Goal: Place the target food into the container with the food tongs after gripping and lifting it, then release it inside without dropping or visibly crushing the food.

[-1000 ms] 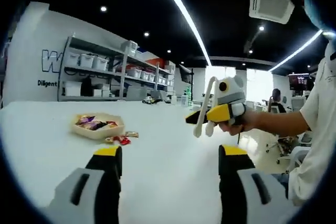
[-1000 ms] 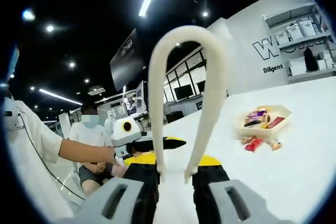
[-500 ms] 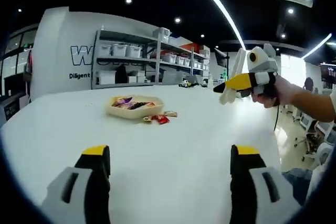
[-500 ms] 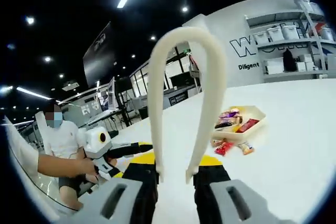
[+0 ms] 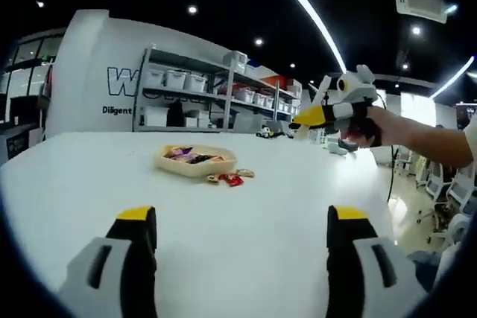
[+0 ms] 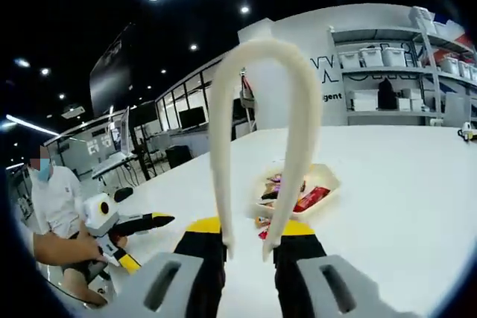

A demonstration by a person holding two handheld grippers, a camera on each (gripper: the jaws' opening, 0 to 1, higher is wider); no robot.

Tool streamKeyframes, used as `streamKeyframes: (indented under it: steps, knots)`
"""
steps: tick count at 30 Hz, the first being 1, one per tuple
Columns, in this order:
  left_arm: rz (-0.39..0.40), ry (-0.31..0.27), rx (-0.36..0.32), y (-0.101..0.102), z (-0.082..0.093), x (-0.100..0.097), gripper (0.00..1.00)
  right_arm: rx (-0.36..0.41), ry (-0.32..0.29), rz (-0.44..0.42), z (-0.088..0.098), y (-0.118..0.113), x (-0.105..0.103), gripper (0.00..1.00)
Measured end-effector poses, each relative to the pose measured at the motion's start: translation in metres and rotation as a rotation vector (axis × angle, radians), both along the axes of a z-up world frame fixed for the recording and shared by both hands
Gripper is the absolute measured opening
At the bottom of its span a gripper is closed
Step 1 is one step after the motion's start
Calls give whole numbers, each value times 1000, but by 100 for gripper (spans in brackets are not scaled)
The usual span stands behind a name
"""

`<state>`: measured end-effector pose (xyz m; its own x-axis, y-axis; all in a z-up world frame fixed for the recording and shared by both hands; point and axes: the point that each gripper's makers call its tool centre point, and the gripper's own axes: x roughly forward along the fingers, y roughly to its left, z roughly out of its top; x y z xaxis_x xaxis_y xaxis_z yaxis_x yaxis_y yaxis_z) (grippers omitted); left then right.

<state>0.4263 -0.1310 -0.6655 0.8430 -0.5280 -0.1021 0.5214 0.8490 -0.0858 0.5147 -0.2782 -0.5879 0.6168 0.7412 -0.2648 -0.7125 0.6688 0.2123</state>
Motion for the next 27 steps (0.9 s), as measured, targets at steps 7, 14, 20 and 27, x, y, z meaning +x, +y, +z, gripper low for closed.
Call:
streamKeyframes:
  steps: [7, 14, 20, 27]
  knots:
    - [-2, -20, 1, 2, 3, -1, 91, -29, 16, -25, -13, 3, 22, 18]
    - [1, -41, -12, 3, 7, -2, 89, -62, 4, -33, -33, 7, 50, 18]
    - [8, -35, -3, 4, 4, 0, 90, -115, 27, -43, -57, 8, 71, 18]
    - [-14, -30, -8, 2, 4, -1, 90, -146, 16, -44, -68, 11, 85, 19]
